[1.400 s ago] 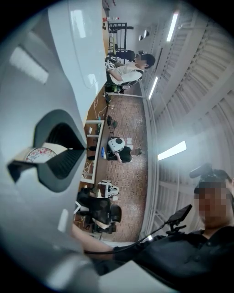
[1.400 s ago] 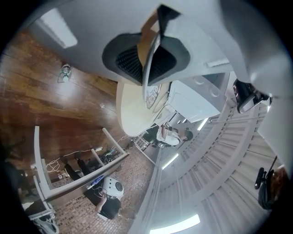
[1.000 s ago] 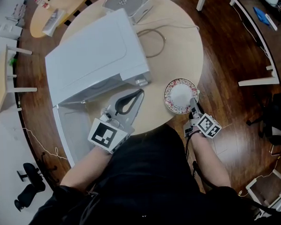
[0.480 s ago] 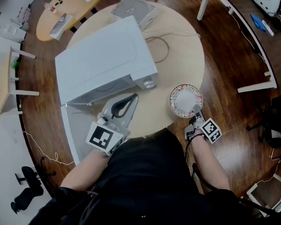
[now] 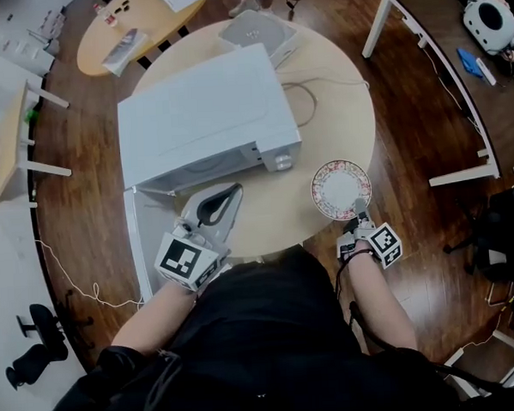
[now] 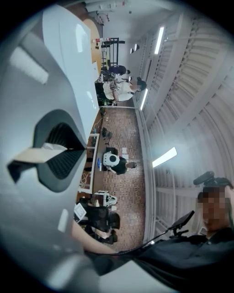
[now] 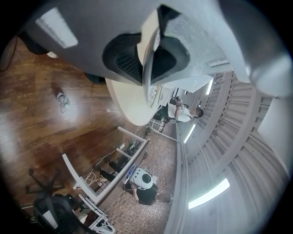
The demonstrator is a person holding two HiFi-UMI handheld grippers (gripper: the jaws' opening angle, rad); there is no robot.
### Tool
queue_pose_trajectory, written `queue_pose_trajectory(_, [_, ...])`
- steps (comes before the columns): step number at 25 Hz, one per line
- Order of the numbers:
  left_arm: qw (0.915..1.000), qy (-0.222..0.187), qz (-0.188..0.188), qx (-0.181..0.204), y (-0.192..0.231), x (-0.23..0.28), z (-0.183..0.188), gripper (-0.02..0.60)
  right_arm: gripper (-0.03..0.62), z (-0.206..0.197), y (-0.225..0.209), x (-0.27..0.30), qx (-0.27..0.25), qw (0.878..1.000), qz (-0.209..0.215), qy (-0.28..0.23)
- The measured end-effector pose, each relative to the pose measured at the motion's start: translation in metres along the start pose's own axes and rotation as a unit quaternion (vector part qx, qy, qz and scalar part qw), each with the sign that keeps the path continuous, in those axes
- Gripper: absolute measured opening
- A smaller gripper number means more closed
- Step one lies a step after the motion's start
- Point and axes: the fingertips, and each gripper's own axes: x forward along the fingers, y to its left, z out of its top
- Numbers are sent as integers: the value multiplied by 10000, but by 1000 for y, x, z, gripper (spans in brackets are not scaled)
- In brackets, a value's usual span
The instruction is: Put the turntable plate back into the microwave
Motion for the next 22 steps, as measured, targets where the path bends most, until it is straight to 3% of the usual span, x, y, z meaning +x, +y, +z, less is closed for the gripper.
queue_pose_trajectory(6, [9992,-246,276,-156,17,-15,8,5,26,6,13,-4,134,9998,92,-79])
queue_pose_trajectory(12, [9979,-555,338,-85,21,-22,28,5,26,18,32,-8,209,9994,222,-184])
queue_pose_trajectory(22, [9940,-885,568,-286,43,-51,46,5,26,27,67,-9,229,9985,415,-290])
